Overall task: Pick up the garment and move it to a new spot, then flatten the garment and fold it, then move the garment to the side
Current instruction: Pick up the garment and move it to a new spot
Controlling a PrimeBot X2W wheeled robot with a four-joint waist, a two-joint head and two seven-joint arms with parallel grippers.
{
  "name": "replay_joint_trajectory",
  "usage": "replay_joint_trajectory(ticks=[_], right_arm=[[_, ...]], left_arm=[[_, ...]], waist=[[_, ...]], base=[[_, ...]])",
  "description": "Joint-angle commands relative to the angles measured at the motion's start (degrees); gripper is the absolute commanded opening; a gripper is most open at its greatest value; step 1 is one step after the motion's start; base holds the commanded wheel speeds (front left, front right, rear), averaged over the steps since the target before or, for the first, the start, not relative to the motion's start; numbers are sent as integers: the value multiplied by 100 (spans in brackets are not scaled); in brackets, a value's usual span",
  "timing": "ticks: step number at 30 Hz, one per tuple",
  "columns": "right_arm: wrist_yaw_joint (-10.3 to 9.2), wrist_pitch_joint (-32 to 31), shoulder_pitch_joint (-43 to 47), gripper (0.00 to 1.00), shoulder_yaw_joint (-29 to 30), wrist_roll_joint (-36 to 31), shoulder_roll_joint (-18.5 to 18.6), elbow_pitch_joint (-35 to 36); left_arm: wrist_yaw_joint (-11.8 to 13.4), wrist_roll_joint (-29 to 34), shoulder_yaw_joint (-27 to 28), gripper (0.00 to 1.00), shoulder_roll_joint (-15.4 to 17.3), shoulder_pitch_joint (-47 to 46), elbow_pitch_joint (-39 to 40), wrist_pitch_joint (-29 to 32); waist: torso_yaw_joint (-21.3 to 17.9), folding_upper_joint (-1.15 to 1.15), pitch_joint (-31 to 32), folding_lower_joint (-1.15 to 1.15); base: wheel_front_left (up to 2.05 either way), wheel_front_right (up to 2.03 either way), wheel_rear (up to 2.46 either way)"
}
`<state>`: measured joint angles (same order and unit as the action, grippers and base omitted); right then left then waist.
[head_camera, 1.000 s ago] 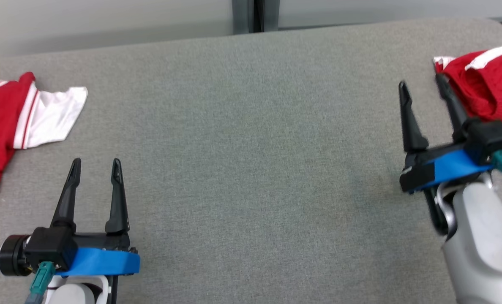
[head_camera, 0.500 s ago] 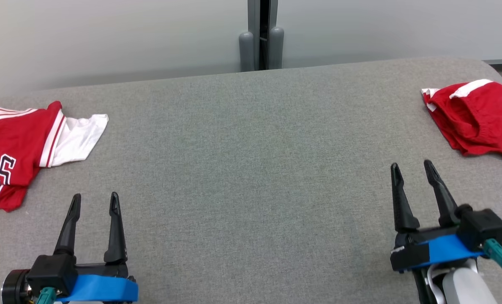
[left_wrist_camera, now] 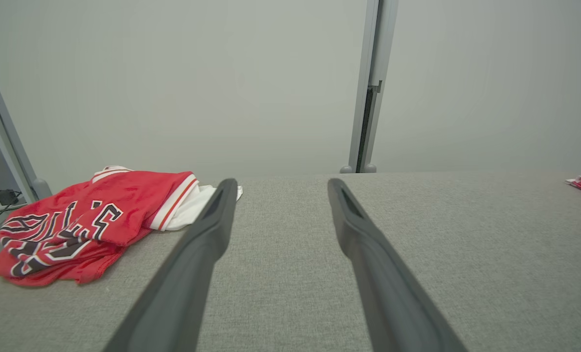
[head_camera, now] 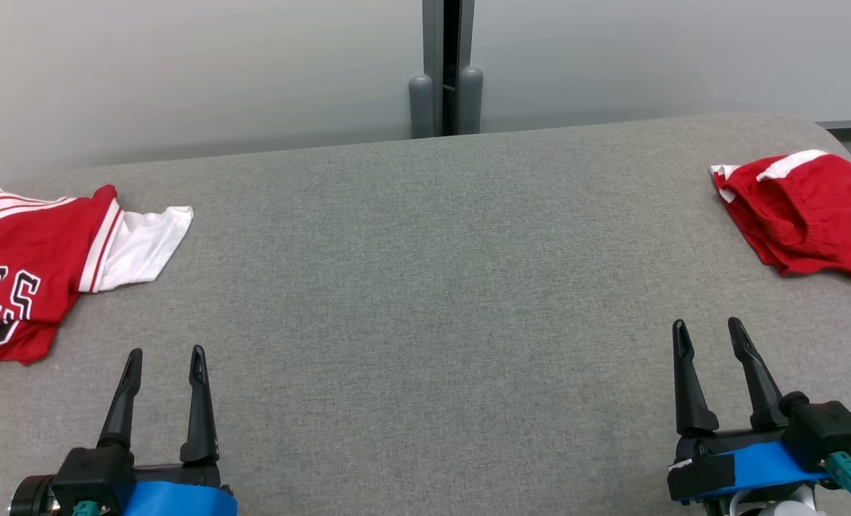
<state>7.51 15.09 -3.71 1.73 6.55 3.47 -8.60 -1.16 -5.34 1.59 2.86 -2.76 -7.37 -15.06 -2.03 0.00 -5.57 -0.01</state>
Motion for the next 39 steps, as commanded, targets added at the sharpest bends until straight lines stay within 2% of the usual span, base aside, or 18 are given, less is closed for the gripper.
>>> replay_joint_trajectory(ticks=[1, 10, 16, 22, 35, 39], right_arm=[[-4, 8, 68, 100, -3, -36, -31, -1], [-4, 8, 90, 100, -96, -49, -54, -12], [-4, 8, 71, 100, -196, -53, -58, -26], [-4, 8, 43, 100, -296, -89, -57, -37], [-4, 8, -6, 100, -285, -86, 15, -113], [-4, 8, -31, 100, -337, -92, 32, -161]], left_arm=[[17, -9, 1, 100, 14, 64, -16, -15], [34, -7, 35, 100, 13, 56, -3, -16], [66, -25, 97, 100, 13, 23, 5, -16], [144, -60, 158, 100, 12, 0, 60, -15], [177, -100, 230, 100, 14, 100, 40, -16], [191, -132, 275, 100, 13, 165, 28, -15]], waist=[[12, 0, 12, 1], [190, 0, 72, 1], [477, 0, 75, 1], [971, 0, 54, 1], [2428, 0, -30, 1], [2764, 0, -20, 1]], base=[[0, 0, 0], [0, 0, 0], [0, 0, 0], [0, 0, 0], [0, 0, 0], [0, 0, 0]])
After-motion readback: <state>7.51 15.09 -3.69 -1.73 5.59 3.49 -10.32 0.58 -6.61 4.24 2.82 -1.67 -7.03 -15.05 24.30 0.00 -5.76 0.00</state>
